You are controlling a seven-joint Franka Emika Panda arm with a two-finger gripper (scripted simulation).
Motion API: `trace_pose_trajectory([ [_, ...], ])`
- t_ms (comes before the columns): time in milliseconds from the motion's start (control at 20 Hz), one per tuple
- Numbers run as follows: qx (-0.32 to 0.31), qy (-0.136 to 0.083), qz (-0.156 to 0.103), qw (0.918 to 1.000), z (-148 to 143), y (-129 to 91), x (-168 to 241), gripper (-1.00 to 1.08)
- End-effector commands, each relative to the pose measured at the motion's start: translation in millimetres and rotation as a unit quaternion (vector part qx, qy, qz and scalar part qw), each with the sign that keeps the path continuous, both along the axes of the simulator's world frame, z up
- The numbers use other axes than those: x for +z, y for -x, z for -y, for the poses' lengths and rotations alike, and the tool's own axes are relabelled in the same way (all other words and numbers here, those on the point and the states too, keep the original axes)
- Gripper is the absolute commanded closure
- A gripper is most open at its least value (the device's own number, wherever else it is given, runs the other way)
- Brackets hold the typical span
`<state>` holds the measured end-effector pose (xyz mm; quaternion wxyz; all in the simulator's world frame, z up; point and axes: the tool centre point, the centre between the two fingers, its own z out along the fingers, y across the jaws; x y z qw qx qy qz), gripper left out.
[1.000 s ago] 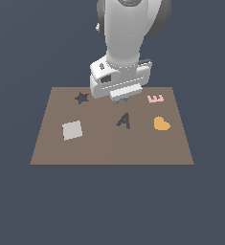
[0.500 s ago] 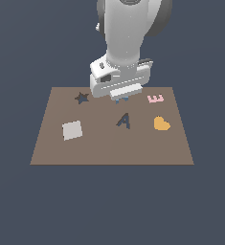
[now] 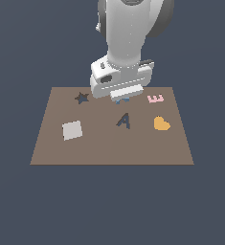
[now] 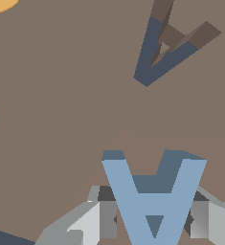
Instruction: Insert a designated object into the corresponding slot on a board.
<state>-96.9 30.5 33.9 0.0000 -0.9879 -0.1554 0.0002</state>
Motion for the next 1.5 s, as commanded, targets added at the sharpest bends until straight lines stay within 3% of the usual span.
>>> trace_pose_trajectory([
  [0,-0.012,0.000,0.000,0.9999,-2,-4,0,1.08],
  [500,-0.115,0.000,0.000,0.9934,-15,-35,3,1.08],
  [1000,-0.243,0.000,0.000,0.9701,-19,-77,5,1.08],
  [1450,-0.296,0.000,0.000,0.9552,-16,-95,6,1.08],
])
